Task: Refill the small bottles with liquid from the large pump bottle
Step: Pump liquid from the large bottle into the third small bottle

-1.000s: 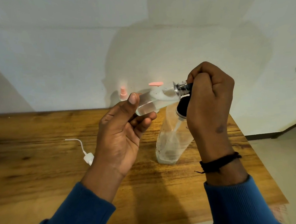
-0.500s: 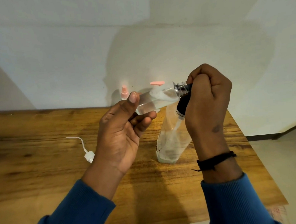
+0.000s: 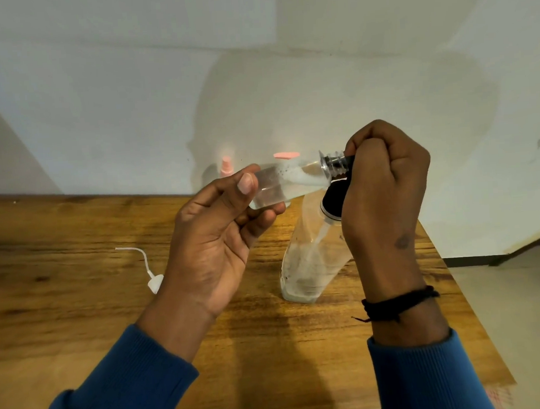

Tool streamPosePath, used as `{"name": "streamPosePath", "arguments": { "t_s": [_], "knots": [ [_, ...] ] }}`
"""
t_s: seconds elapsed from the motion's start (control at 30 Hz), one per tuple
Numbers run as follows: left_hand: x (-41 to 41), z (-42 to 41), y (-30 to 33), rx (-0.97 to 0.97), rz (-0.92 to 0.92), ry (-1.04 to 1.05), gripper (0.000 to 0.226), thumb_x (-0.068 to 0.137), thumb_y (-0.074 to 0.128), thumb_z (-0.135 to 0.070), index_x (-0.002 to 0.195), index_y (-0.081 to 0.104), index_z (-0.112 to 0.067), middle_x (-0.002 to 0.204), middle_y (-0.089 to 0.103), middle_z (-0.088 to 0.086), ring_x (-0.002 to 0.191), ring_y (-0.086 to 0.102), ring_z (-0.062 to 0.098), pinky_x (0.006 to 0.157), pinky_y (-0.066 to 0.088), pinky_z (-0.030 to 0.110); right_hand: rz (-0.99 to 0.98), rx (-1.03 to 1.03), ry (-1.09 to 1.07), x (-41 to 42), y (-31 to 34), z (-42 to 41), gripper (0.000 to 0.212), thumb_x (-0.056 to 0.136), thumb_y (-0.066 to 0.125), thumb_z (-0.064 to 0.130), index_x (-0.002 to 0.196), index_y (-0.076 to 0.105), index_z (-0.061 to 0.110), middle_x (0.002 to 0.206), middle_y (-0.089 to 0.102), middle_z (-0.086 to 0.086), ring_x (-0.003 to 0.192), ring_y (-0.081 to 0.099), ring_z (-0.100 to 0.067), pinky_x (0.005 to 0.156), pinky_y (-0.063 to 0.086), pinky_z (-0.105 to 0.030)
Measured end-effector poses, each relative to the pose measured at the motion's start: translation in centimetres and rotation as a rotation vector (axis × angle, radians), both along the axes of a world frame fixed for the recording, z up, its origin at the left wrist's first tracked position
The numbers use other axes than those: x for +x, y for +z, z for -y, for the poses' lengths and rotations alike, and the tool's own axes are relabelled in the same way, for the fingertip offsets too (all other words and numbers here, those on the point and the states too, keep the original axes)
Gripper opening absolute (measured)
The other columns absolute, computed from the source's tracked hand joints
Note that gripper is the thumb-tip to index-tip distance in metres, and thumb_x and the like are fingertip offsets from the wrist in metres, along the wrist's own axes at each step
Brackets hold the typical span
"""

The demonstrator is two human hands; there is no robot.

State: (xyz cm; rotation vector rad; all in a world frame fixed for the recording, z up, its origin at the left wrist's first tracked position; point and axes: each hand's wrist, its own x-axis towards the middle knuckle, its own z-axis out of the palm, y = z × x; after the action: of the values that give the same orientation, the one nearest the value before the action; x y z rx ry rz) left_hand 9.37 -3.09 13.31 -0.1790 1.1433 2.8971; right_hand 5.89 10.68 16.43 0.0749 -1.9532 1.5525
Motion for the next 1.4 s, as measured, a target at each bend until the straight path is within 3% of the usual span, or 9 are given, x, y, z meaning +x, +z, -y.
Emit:
{"name": "streamPosePath", "arguments": {
  "t_s": [0.13,0.33,0.8,1.0,1.3,1.4],
  "knots": [
    [-0.25,0.11,0.03,0.017,0.015,0.017,0.043,0.058,0.077,-0.023,0.099,0.075,-0.009,0.098,0.075,0.009,0.072,0.072,0.021,0.059,0.056,0.017,0.007,-0.029,0.013,-0.02,-0.25,0.44,0.028,0.086,0.035,-0.010,0.064,0.045,0.003,0.051,0.033,0.008,0.044,0.032,-0.004,0.042,0.025,-0.014],
    [-0.34,0.03,0.03,0.022,0.004,0.016,0.033,0.058,0.077,-0.022,0.090,0.080,-0.013,0.102,0.075,0.010,0.075,0.073,0.023,0.059,0.056,0.018,0.006,0.011,-0.004,-0.12,0.05,0.01,0.027,0.087,0.036,-0.007,0.064,0.045,0.004,0.050,0.034,0.008,0.044,0.033,-0.005,0.043,0.025,-0.016],
    [-0.26,0.11,-0.23,0.054,-0.002,0.024,0.041,0.057,0.078,-0.022,0.096,0.075,-0.009,0.100,0.075,0.010,0.076,0.073,0.022,0.061,0.057,0.017,0.011,0.014,-0.017,-0.15,-0.38,0.18,0.024,0.084,0.036,-0.003,0.063,0.046,0.005,0.051,0.037,0.007,0.046,0.035,-0.005,0.044,0.027,-0.019],
    [-0.40,0.24,-0.26,0.061,-0.006,0.024,0.038,0.058,0.078,-0.021,0.094,0.077,-0.010,0.105,0.073,0.011,0.079,0.073,0.023,0.063,0.057,0.018,-0.007,0.009,-0.016,-0.15,-0.20,0.06,0.025,0.086,0.036,-0.008,0.065,0.048,0.001,0.053,0.037,0.005,0.046,0.037,-0.004,0.045,0.030,-0.011],
    [-0.56,0.21,-0.44,0.085,-0.009,0.017,0.041,0.060,0.078,-0.016,0.100,0.074,-0.006,0.118,0.070,0.014,0.090,0.071,0.027,0.064,0.057,0.020,-0.005,0.006,-0.025,-0.13,-0.03,-0.06,0.023,0.084,0.036,-0.004,0.065,0.047,0.001,0.053,0.036,0.007,0.046,0.035,-0.005,0.044,0.028,-0.019],
    [-0.44,0.19,-0.82,0.080,-0.006,0.019,0.039,0.067,0.074,-0.013,0.105,0.072,-0.005,0.111,0.073,0.009,0.095,0.069,0.027,0.065,0.057,0.020,0.000,0.002,-0.021,-0.22,-0.50,0.15,0.022,0.083,0.036,-0.003,0.064,0.047,0.002,0.051,0.036,0.008,0.047,0.034,-0.006,0.045,0.026,-0.021]
  ]
}}
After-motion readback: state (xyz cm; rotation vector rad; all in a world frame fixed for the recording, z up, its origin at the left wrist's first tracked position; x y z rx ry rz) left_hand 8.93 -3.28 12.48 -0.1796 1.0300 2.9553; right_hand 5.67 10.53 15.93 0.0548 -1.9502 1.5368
